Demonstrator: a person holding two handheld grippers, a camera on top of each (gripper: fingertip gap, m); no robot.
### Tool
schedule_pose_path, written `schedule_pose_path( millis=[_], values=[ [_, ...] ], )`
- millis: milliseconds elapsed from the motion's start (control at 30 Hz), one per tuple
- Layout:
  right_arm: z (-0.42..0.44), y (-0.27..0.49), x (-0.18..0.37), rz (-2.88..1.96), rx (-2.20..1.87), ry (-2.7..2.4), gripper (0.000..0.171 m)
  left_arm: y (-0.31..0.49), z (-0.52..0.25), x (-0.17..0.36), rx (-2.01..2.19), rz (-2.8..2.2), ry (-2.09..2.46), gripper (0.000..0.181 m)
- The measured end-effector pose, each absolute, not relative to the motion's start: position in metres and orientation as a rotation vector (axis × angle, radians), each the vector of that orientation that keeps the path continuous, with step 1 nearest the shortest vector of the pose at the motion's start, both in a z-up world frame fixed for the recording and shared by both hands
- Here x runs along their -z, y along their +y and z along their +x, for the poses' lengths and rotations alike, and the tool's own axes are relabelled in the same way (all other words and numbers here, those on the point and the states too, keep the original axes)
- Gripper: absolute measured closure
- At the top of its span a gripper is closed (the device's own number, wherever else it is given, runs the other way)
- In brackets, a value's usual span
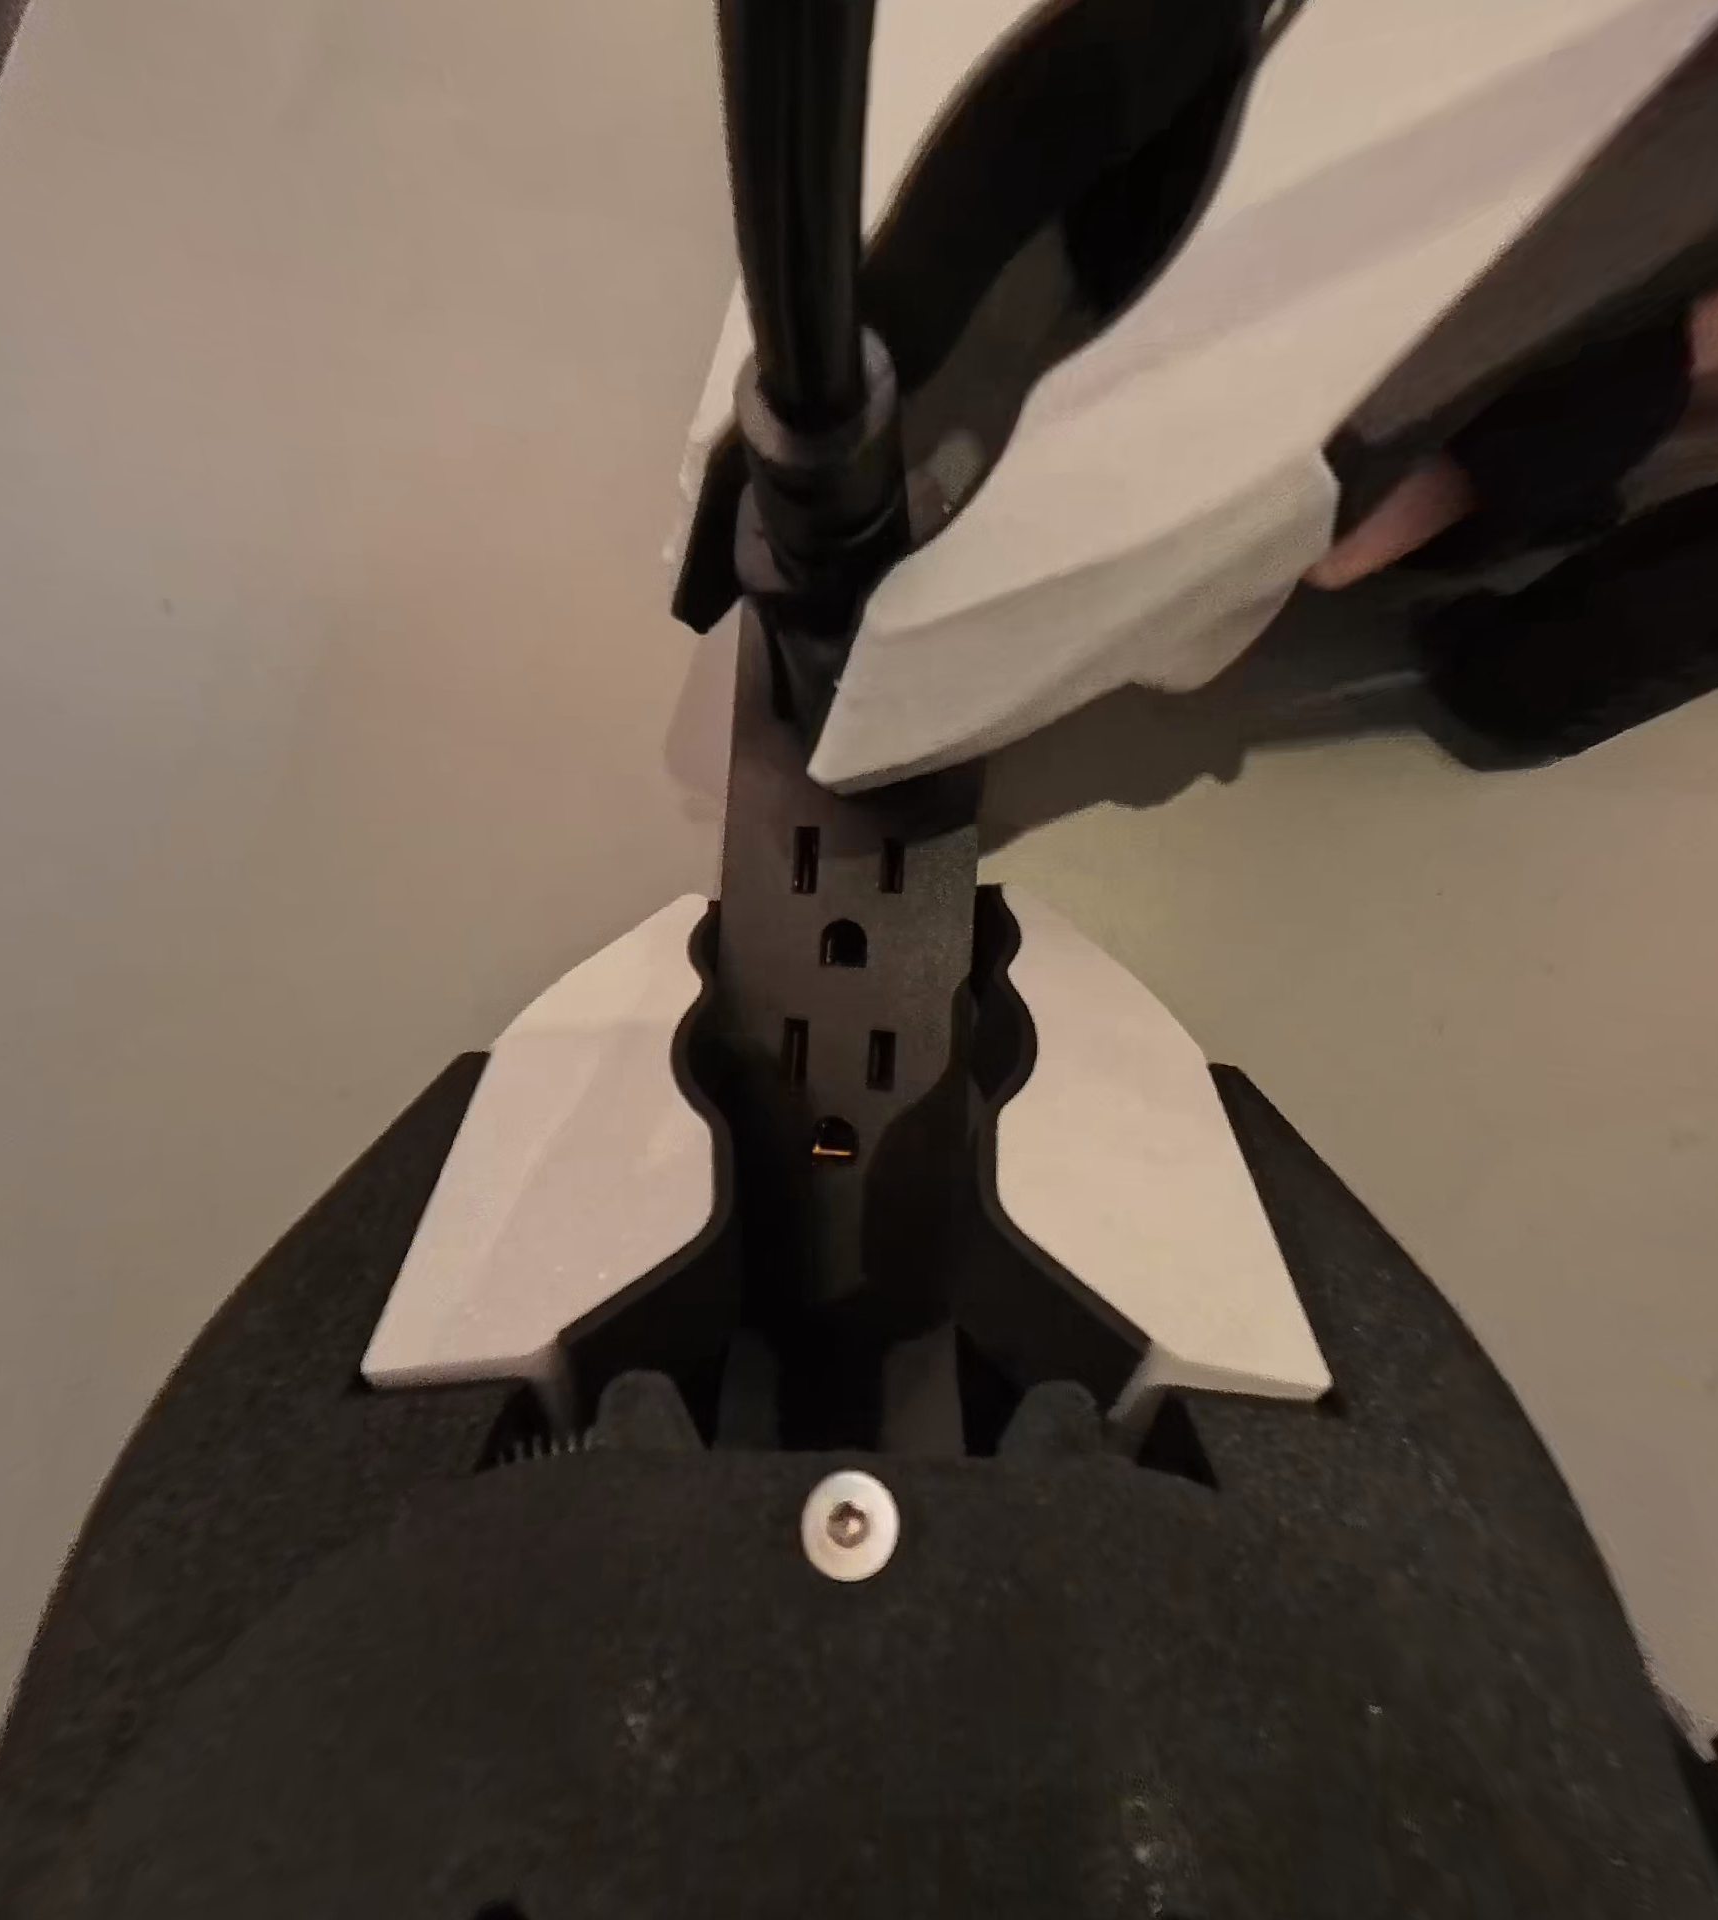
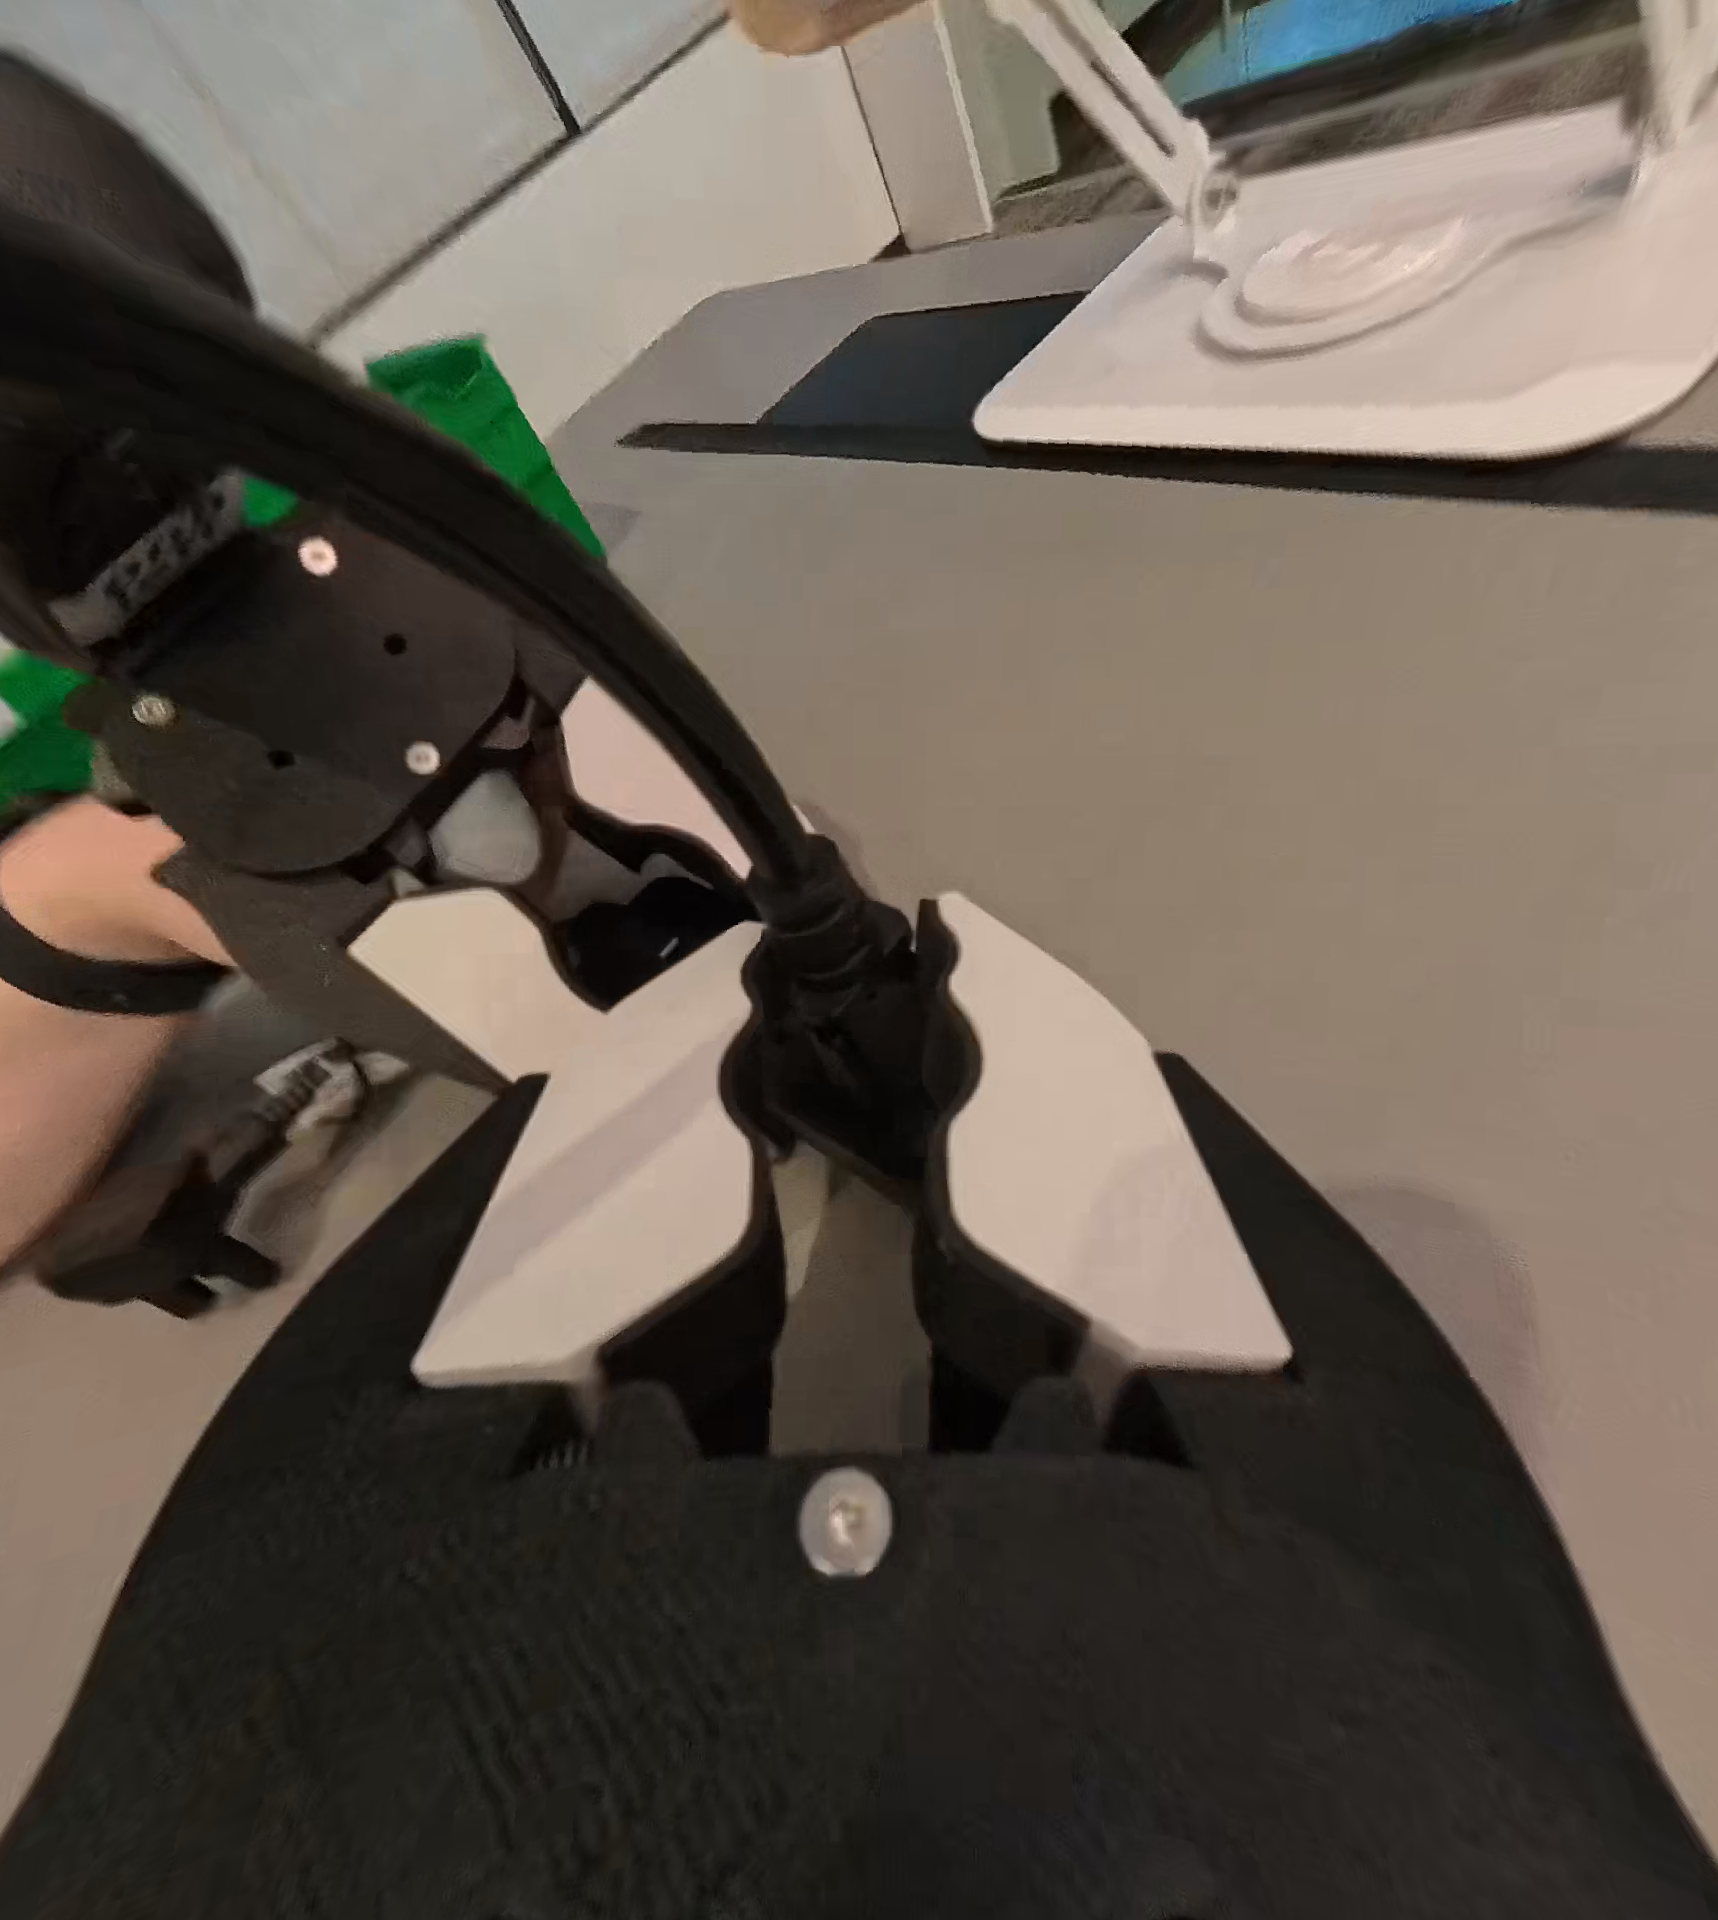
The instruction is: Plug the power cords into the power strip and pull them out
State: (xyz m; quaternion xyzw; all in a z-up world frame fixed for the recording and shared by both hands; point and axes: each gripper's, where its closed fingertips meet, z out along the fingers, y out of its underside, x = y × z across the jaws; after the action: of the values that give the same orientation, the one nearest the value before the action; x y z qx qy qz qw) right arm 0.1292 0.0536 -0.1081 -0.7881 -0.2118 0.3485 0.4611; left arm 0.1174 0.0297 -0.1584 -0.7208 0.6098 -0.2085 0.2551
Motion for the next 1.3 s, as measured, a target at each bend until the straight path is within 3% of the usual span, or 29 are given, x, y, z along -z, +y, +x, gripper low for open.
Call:
schedule_pose_path(
  millis=[100, 367, 633, 867, 1300],
  values=[
    [0.1243, 0.05, 0.1066, -1.921, -0.552, -0.72, 0.147, 0.0289, 0.1141, 0.159, 0.515, -1.969, 1.69, 0.135],
    [0.1309, 0.0504, 0.109, -1.95, -0.893, -0.525, 0.147, 0.0272, 0.1173, 0.158, 0.583, -1.958, 1.676, 0.135],
    [0.1253, 0.0521, 0.1064, -1.925, -0.693, -0.651, 0.146, 0.0301, 0.1143, 0.1592, 0.509, -1.963, 1.691, 0.135],
    [0.1321, 0.0481, 0.1086, -1.956, -0.871, -0.56, 0.147, 0.0254, 0.1176, 0.1567, 0.603, -1.957, 1.682, 0.135],
    [0.1292, 0.0457, 0.1095, -1.958, -0.754, -0.67, 0.147, 0.0251, 0.1155, 0.1581, 0.57, -1.96, 1.693, 0.135]
  ],
)
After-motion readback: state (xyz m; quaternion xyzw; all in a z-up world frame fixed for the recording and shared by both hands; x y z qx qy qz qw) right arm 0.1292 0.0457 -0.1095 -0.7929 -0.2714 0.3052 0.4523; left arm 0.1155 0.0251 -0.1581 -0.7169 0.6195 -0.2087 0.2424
